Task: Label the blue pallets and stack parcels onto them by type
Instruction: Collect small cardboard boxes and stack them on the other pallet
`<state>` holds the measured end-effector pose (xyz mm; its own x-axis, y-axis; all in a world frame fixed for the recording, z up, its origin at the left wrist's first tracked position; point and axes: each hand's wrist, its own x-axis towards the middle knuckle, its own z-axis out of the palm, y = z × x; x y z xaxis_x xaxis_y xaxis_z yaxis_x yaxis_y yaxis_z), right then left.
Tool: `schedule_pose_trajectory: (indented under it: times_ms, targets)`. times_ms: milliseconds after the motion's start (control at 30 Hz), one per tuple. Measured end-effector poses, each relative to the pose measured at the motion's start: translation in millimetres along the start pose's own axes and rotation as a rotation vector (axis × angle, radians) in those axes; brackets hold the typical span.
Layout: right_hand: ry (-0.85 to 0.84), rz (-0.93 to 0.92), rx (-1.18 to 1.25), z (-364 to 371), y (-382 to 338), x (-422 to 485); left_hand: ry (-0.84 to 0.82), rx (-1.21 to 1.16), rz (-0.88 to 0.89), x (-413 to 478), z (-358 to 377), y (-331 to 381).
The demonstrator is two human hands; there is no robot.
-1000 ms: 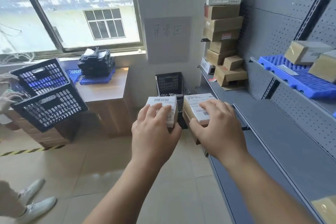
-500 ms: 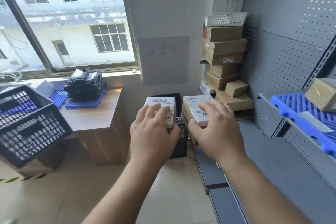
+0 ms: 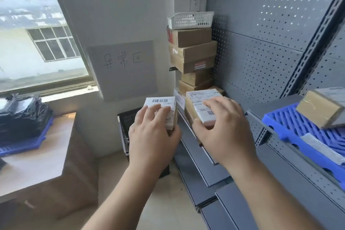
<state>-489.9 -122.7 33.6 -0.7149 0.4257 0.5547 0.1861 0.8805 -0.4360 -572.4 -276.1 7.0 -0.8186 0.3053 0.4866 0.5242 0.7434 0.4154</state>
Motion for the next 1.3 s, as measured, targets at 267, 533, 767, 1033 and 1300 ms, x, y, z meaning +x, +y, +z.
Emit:
schedule_pose_trajectory:
  times_ms: [267,533,767,1033,1300]
  targets:
    - [0.192,0.190,-0.167,-6.0,15.1,60.0,-0.086,-0.158,0.269,110.0,46.9,19.8]
    - [0.394,0.354,-0.313,-43.9,40.4,63.1,-0.162,-0.335,0.526,147.9,86.1,88.3]
    - [0.544,0.435,-0.418,-97.0,75.1,48.2,-0.158,-0.497,0.662,147.4,98.3,171.9]
    - [0.650,0.545,-0.516,-164.9,129.2,25.8,-0.175,-0.605,0.752,140.3,106.8,259.8]
    - [0.633,0.695,-0.607,-187.9,175.0,16.6,-0.270,-0.680,0.843,131.4,132.9,310.3]
